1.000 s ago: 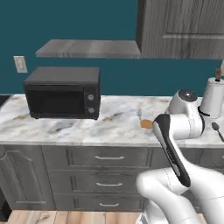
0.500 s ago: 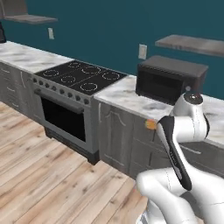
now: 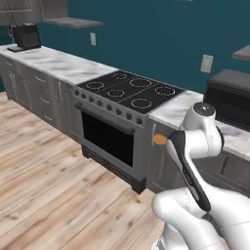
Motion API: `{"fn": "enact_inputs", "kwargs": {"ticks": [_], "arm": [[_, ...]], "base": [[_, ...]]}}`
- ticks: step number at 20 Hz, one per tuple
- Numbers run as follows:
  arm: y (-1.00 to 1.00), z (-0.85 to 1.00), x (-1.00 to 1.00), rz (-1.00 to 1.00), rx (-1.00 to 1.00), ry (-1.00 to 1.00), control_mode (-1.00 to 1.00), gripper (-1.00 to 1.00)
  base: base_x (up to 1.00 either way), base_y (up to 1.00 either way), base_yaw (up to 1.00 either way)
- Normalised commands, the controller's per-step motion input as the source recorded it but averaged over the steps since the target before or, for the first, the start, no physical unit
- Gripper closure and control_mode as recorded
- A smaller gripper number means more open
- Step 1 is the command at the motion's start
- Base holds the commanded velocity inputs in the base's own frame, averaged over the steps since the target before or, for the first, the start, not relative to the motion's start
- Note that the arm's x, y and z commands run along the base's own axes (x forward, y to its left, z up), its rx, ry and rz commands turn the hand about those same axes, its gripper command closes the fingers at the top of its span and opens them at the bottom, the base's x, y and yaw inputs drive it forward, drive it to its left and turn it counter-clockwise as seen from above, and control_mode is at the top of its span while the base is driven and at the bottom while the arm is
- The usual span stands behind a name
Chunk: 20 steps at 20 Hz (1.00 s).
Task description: Organize the utensils by type. Pick up the wooden spoons from the counter and place them in the open cabinet. Then pick up the metallic utensils from the counter and place them in the open drawer.
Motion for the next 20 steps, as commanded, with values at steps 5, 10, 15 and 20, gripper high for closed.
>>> {"fn": "enact_inputs", "kwargs": {"ticks": [5, 10, 15, 20], "arm": [[0.00, 0.00, 0.00, 0.00, 0.00, 0.00, 1.00, 1.00], [0.00, 0.00, 0.00, 0.00, 0.00, 0.00, 1.00, 1.00], [0.00, 0.00, 0.00, 0.00, 0.00, 0.00, 1.00, 1.00], [0.00, 0.00, 0.00, 0.00, 0.00, 0.00, 1.00, 1.00]], "base": [[0.86, 0.90, 0.00], [0.88, 0.93, 0.00], [0.83, 0.99, 0.00], [0.81, 1.00, 0.00]]}}
